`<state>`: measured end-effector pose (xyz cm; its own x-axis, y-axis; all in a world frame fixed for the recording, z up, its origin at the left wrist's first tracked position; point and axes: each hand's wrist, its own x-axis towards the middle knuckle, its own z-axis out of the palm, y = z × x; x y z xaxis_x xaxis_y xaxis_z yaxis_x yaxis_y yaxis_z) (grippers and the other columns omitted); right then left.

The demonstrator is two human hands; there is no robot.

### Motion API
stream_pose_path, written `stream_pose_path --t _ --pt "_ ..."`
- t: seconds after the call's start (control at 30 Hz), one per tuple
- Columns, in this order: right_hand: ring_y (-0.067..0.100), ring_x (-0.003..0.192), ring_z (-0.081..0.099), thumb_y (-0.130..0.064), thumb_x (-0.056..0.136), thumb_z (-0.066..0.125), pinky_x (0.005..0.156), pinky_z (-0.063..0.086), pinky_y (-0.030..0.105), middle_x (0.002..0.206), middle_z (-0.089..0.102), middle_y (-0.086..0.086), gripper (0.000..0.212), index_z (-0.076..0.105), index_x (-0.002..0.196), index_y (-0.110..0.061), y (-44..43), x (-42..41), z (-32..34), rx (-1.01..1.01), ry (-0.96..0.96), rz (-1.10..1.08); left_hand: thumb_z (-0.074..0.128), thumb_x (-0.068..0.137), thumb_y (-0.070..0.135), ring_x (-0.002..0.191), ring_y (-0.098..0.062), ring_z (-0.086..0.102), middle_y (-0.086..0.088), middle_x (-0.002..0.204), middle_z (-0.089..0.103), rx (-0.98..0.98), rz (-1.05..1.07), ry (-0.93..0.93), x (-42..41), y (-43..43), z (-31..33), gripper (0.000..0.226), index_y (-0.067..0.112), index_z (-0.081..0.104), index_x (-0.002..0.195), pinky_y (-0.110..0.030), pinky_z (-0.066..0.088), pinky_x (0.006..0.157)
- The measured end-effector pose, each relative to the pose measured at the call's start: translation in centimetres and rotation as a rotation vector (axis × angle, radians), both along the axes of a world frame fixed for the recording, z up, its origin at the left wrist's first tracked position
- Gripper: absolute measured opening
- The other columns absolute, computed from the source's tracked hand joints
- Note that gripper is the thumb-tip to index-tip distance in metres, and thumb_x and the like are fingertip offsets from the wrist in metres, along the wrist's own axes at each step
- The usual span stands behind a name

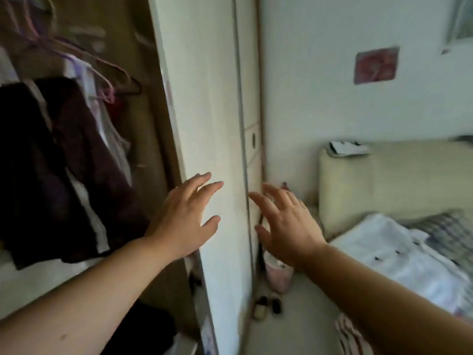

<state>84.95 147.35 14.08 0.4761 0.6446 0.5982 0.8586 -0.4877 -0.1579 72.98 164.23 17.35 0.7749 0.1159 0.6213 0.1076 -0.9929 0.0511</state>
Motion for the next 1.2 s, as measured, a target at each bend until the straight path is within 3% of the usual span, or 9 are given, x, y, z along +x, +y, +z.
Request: stream_pose_path --t 0.13,0.33,0.4,0.47,0.53,0.6,0.83,1.2 --pt "0.029 0.133 0.035 -0.036 0.082 0.055 0.106 0.033 0.04 0.15 0.029 0.007 0.062 0.036 0.14 -0.029 -11.0 -0.2 -9.9 -0.053 0.264 -0.244 0.073 0.074 0.023 0.131 -0.028 0.044 -0.01 0.141 0.046 -0.067 -0.227 0.192 3.7 -10.1 -7.9 0.063 0.015 0.053 0.133 -0.042 0.037 0.104" --pt "0.028 0.13 0.038 -0.036 0.081 0.053 0.105 0.035 0.038 0.147 0.032 0.003 0.062 0.035 0.14 -0.033 -28.5 -2.1 -21.1 -0.092 0.517 -0.656 0.066 0.065 0.035 0.118 -0.033 0.057 -0.016 0.129 0.058 -0.017 -0.573 0.427 8.8 -26.5 -16.5 0.062 0.013 0.063 0.123 -0.052 0.048 0.093" --pt "0.025 0.132 0.035 -0.037 0.082 0.052 0.107 0.033 0.036 0.149 0.028 0.001 0.063 0.031 0.142 -0.035 -34.5 -3.4 -24.2 -0.099 0.624 -0.794 0.07 0.064 0.036 0.114 -0.03 0.06 -0.014 0.127 0.06 0.049 -0.682 0.51 10.7 -32.1 -18.8 0.062 0.016 0.063 0.122 -0.047 0.051 0.089" --pt "0.022 0.135 0.032 -0.041 0.082 0.051 0.107 0.031 0.036 0.15 0.025 -0.003 0.065 0.027 0.142 -0.038 -39.7 -4.4 -26.9 -0.103 0.719 -0.916 0.066 0.072 0.039 0.127 -0.025 0.049 -0.01 0.139 0.05 0.084 -0.774 0.626 12.6 -37.5 -21.2 0.064 0.021 0.054 0.132 -0.04 0.041 0.102" --pt "0.019 0.137 0.029 -0.043 0.081 0.051 0.107 0.029 0.036 0.151 0.022 -0.005 0.066 0.025 0.142 -0.04 -44.7 -5.2 -29.4 -0.114 0.795 -1.015 0.054 0.082 0.043 0.141 -0.018 0.025 -0.002 0.154 0.027 0.081 -0.845 0.741 14.7 -42.7 -24.1 0.066 0.029 0.036 0.143 -0.034 0.021 0.113" --pt "0.019 0.137 0.028 -0.044 0.082 0.051 0.108 0.029 0.036 0.152 0.021 -0.004 0.067 0.024 0.143 -0.039 -49.1 -5.5 -31.4 -0.144 0.849 -1.097 0.049 0.084 0.044 0.144 -0.015 0.015 0.002 0.156 0.019 0.06 -0.881 0.813 16.5 -46.9 -26.8 0.065 0.033 0.029 0.145 -0.033 0.015 0.115" --pt "0.022 0.13 0.037 -0.044 0.082 0.048 0.104 0.037 0.037 0.151 0.024 -0.002 0.064 0.025 0.142 -0.038 -59.7 -5.2 -39.5 -0.168 1.086 -1.302 0.049 0.083 0.042 0.141 -0.006 0.017 0.011 0.154 0.019 0.045 -0.951 1.016 21.0 -57.1 -36.2 0.062 0.038 0.031 0.142 -0.024 0.015 0.113" --pt "0.02 0.127 0.04 -0.045 0.081 0.056 0.102 0.04 0.041 0.139 0.039 -0.003 0.074 0.023 0.146 -0.029 -68.1 -1.4 -54.4 0.124 1.308 -1.501 0.05 0.086 0.044 0.144 -0.013 0.012 0.005 0.156 0.016 0.108 -0.907 1.303 26.1 -65.6 -53.4 0.064 0.036 0.028 0.145 -0.03 0.014 0.117"
